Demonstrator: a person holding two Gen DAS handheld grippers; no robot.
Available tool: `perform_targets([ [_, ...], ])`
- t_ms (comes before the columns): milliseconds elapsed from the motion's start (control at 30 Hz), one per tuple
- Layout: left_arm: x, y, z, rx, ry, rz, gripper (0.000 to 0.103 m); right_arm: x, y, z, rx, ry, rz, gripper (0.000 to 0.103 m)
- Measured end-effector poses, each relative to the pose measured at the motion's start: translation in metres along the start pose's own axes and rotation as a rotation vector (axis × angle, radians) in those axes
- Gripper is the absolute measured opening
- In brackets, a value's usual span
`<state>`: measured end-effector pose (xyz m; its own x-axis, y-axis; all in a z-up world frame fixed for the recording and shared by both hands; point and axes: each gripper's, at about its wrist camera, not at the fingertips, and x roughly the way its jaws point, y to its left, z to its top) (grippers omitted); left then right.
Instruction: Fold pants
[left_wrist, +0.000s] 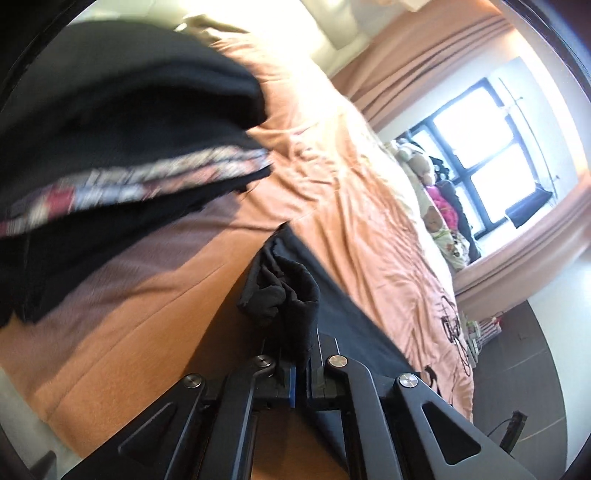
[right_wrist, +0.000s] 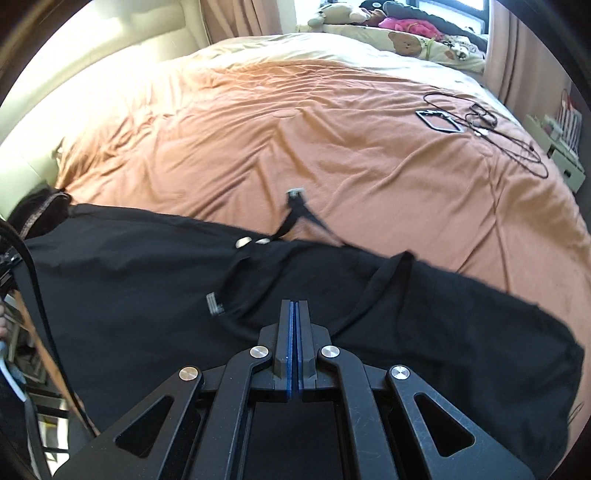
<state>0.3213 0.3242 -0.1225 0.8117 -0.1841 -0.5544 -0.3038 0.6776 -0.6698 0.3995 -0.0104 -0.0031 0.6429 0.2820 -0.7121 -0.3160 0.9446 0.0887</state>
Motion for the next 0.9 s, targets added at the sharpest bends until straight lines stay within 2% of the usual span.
perform_targets([
  [300, -0.012, -0.045, 0.026, 0.070, -0.030, -0.068, 0.002, -0.016, 0.025, -0.039, 0.046, 0.001, 0.093, 0.000],
  [400, -0.017, -0.060, 0.033, 0.096, -0.039, -0.089, 0.002, -0.015, 0.034, -0.051, 0.076, 0.014, 0.144, 0.000],
  [633, -0.027, -0.094, 0.042, 0.144, -0.061, -0.131, 0.002, -0.007, 0.048, -0.068, 0.117, 0.021, 0.200, 0.000],
  [900, -0.031, -0.113, 0.045, 0.172, -0.071, -0.148, 0.002, 0.007, 0.055, -0.095, 0.185, 0.071, 0.256, 0.000],
])
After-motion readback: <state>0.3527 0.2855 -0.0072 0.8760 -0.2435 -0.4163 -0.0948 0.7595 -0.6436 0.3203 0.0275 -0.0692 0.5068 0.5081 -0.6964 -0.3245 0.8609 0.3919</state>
